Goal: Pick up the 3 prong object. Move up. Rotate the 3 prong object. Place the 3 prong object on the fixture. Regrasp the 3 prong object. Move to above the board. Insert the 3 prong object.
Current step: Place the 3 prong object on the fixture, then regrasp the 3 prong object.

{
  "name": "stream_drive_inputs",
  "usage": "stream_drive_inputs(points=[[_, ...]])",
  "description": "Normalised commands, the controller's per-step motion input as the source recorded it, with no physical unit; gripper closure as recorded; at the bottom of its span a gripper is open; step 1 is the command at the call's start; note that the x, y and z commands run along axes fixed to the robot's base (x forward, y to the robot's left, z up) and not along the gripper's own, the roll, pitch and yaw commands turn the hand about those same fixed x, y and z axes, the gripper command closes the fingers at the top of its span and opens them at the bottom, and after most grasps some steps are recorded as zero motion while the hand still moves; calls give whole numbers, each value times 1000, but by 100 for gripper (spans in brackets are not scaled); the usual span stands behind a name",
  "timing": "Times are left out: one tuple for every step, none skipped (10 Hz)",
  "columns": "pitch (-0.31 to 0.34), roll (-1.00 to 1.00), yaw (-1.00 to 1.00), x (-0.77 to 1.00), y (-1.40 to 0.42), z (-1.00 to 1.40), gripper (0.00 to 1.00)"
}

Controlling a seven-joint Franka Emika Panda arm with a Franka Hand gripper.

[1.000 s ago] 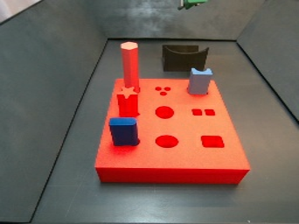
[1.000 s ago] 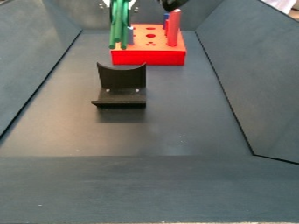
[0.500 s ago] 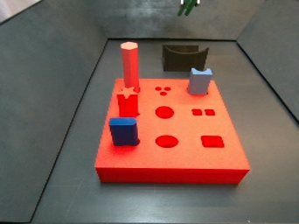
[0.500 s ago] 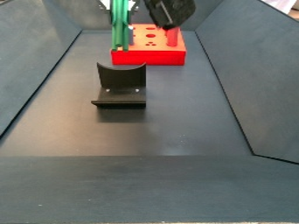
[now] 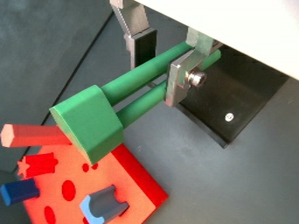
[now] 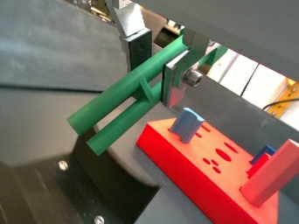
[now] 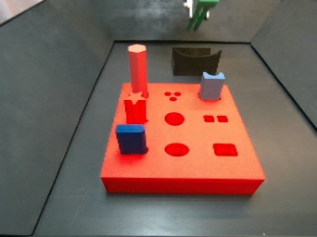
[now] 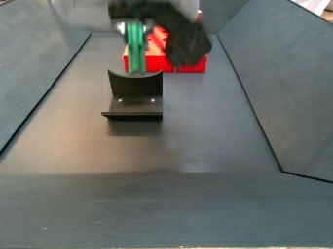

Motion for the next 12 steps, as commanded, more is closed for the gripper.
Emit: stream_drive_inputs(points=[[198,-603,-209,160,139,-1000,100],[129,-381,-234,167,140,-1000,100],[95,-283,-236,177,135,-1000,100],[21,-180,-217,182,133,-978,100],[-6,-166,-204,164,119,-839,100],[-41,-158,-166,126,83,-575,100],[-61,-149,-135,105,66,-390,100],[-78,-128,-96,80,67,-214,100],[-85,-116,-77,70,90,-179,100],[0,0,0,0,-500,-167,100],[0,0,0,0,0,0,0],[-80,45,-14,0,0,1000,0]])
